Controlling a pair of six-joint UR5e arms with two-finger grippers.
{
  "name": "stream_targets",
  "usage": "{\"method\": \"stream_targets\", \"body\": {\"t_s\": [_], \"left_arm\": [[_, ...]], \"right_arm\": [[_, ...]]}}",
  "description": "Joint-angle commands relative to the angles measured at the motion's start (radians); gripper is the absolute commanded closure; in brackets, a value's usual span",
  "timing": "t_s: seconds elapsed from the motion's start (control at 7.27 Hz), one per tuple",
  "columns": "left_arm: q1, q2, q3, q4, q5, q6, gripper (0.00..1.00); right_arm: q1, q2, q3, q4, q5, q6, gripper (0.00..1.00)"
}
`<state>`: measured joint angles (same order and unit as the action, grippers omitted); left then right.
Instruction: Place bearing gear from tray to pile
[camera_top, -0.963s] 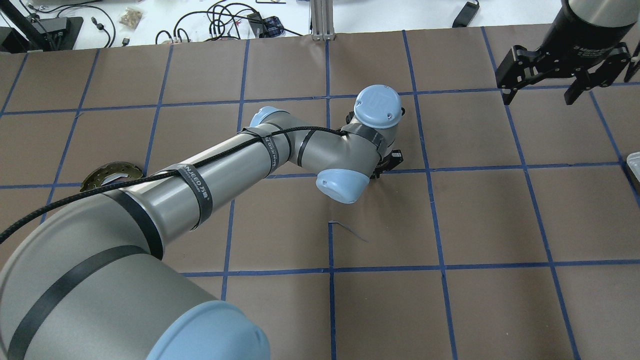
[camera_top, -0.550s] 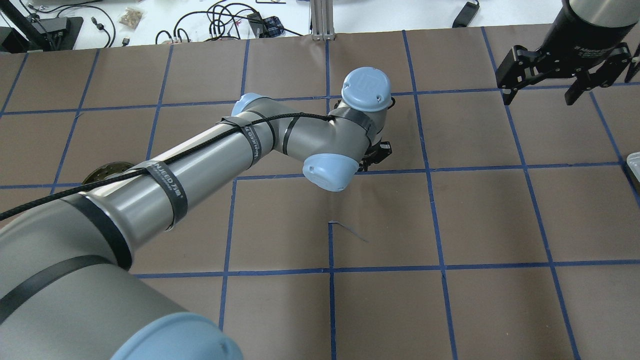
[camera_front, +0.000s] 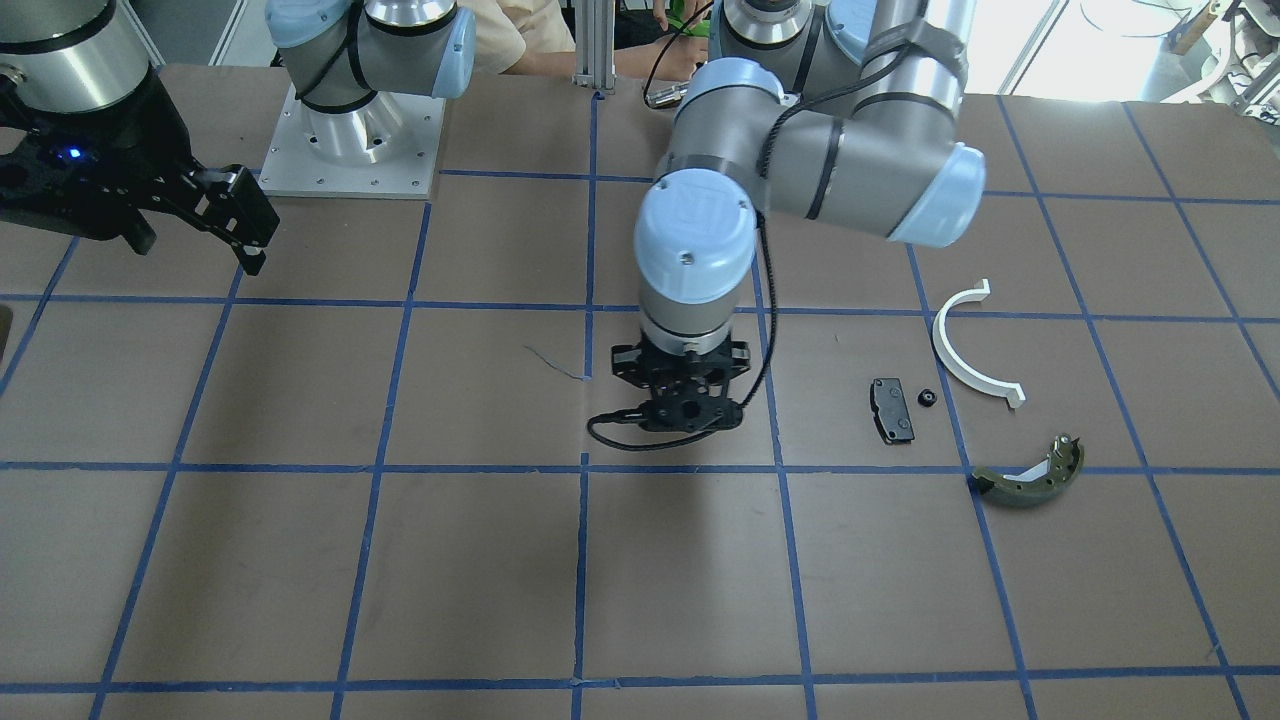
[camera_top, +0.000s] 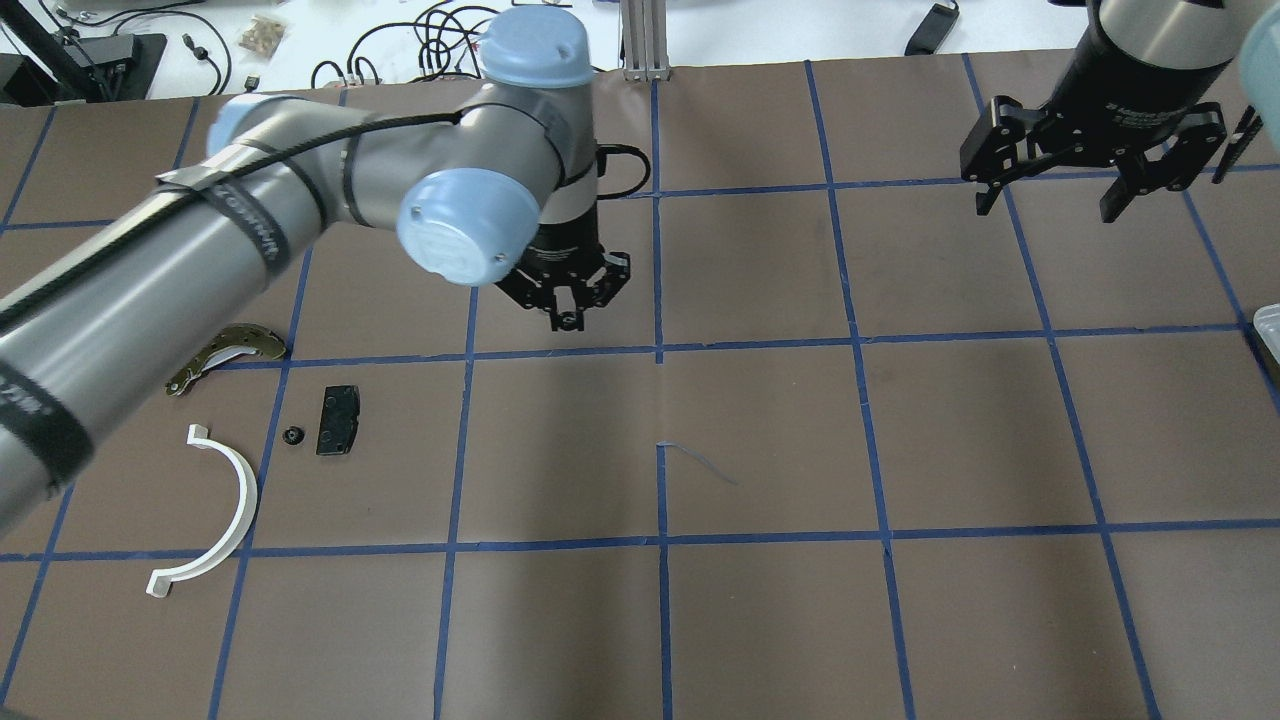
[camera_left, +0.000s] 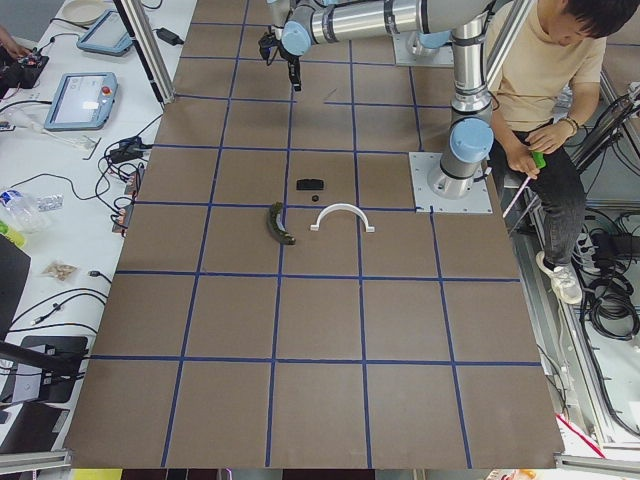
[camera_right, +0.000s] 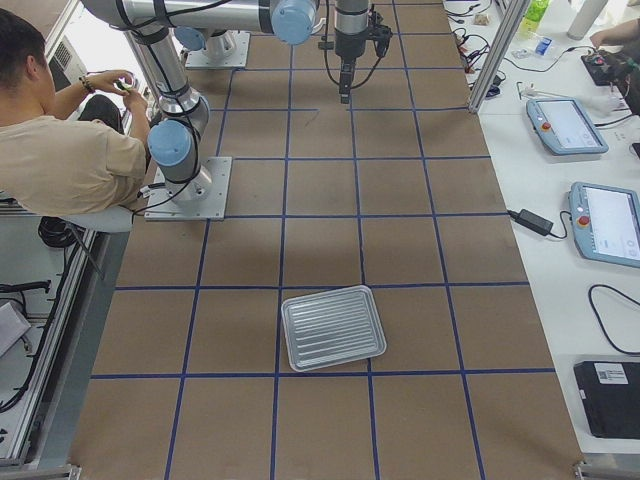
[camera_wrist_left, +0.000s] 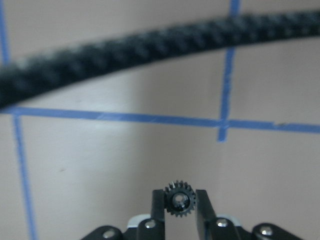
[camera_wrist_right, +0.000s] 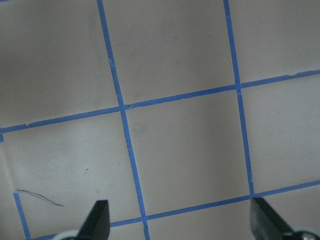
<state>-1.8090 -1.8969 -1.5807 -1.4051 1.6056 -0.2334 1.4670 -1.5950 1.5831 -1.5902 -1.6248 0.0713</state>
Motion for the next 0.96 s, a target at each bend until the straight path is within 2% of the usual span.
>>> {"method": "stream_targets", "body": {"t_s": [0.0, 0.14, 0.28, 0.55, 0.69, 0.83], "left_arm": [[0.146, 0.131, -0.126, -0.032, 0.063, 0.206, 0.90], [0.242, 0.180, -0.190, -0.032, 0.063, 0.306, 0.90], [0.326, 0.224, -0.268, 0.022, 0.065, 0.418, 0.90], [0.474, 0.260, -0.475, 0.325, 0.074, 0.581, 0.90], [0.579, 0.230, -0.534, 0.451, 0.062, 0.686, 0.90], [0.670, 0.211, -0.556, 0.495, 0.021, 0.800, 0.91]], "right_arm": [[0.041, 0.000, 0.008, -0.001, -0.006, 0.050, 0.00], [0.062, 0.000, 0.012, -0.002, -0.006, 0.092, 0.00], [0.079, 0.003, 0.015, -0.001, -0.006, 0.119, 0.00], [0.084, 0.000, 0.034, -0.004, -0.001, 0.159, 0.00], [0.084, 0.000, 0.035, -0.004, 0.006, 0.168, 0.00], [0.096, 0.000, 0.034, -0.007, -0.004, 0.151, 0.00]]}}
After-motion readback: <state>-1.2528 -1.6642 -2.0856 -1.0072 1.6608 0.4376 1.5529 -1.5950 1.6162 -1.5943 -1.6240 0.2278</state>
